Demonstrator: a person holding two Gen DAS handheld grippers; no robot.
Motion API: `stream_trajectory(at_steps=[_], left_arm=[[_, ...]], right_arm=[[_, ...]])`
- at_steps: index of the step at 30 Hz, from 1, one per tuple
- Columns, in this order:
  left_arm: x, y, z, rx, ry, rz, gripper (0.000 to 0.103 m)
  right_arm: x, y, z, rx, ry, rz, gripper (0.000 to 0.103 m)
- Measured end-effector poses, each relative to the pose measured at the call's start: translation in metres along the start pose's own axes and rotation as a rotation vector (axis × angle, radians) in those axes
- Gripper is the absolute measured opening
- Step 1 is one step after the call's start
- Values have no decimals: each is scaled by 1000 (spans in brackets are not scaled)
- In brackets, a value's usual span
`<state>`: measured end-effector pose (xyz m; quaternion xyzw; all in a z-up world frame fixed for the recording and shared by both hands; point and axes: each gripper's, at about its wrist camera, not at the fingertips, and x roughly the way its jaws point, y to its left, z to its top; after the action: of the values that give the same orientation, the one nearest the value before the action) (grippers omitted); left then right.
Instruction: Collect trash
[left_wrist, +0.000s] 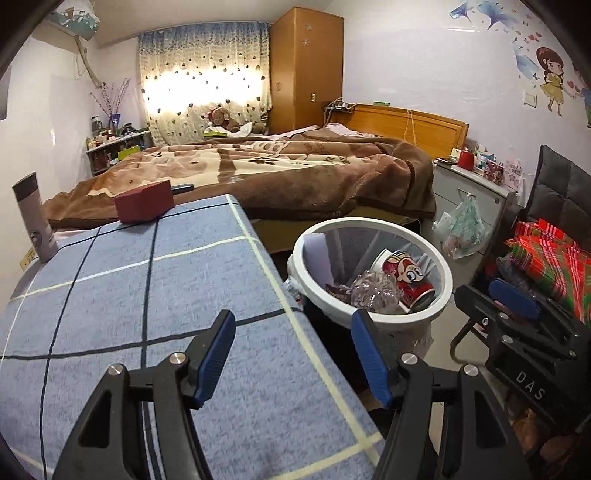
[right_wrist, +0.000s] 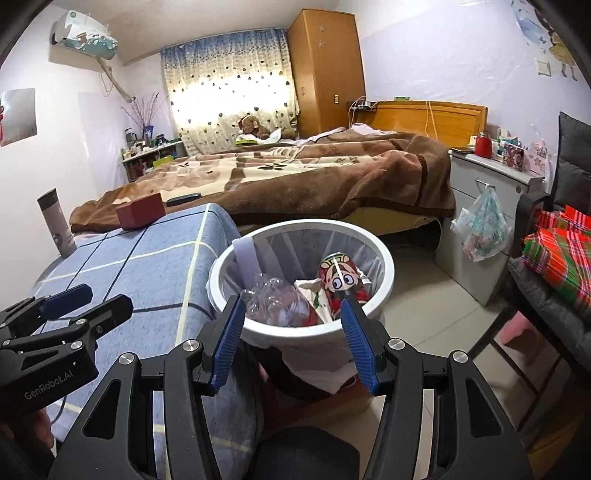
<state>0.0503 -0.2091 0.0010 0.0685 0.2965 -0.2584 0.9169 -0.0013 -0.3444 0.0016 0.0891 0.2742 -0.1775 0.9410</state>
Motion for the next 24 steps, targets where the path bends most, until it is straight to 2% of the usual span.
stream_trajectory(at_steps=[24], left_arm=[[-10,6,-3,-25,-17,50,67]], right_arm=[[-7,9,-8,-8,-8,-7,56]])
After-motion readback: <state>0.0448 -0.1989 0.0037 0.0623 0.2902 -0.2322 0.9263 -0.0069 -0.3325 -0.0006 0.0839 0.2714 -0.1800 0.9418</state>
